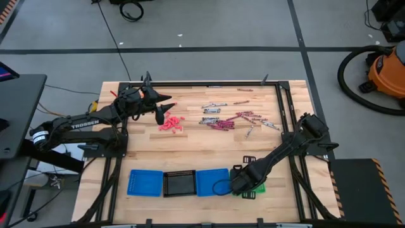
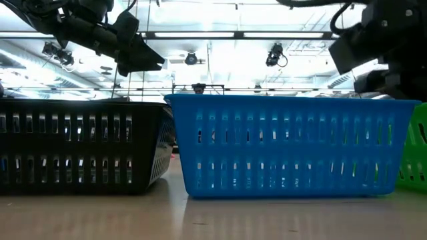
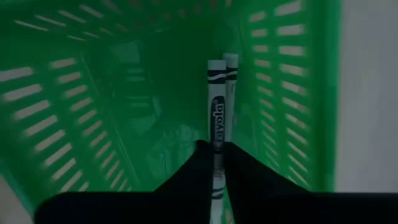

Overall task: Sort crayons
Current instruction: Put the white crayon into the green bin

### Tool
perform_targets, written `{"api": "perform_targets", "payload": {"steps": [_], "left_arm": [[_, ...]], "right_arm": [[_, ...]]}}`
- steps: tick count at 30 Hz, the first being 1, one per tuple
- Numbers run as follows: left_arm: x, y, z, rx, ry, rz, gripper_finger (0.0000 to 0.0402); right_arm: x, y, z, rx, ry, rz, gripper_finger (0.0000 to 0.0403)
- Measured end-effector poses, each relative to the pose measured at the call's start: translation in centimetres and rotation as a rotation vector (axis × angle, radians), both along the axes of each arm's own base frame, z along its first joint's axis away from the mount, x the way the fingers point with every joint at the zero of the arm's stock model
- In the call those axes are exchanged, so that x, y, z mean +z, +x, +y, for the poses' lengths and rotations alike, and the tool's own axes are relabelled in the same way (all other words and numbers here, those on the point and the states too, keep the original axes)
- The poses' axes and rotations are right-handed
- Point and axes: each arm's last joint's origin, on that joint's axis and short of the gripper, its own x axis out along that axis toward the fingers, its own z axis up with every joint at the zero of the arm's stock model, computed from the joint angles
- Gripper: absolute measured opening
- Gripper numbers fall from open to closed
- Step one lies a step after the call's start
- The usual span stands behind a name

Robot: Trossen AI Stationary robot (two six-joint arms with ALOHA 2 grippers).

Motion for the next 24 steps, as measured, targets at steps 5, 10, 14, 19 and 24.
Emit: {"api": "perform_targets", "payload": {"steps": [5, 10, 14, 19, 24], "left_arm": [[0.0, 0.0, 0.0, 0.0, 0.0, 0.0, 0.0205], [0.0, 0.0, 0.0, 0.0, 0.0, 0.0, 0.0205], [0.0, 0.0, 0.0, 0.0, 0.0, 0.0, 0.0205], [0.0, 0.0, 0.0, 0.0, 0.0, 0.0, 0.0205], [0.0, 0.0, 0.0, 0.001, -0.004, -0.001, 0.0205]], "right_arm": [[1.1, 0.0, -0.5, -0.022, 0.017, -0.025, 0.0083], [3.4, -0.1, -1.8, -0.056, 0.048, -0.074, 0.0085], [5.5, -0.4, -3.3, -0.085, 0.031, -0.137, 0.0085], [7.2, -0.4, -5.2, -0.077, -0.025, -0.216, 0.0085], [7.2, 0.0, -6.9, -0.028, -0.087, -0.197, 0.0085]]}}
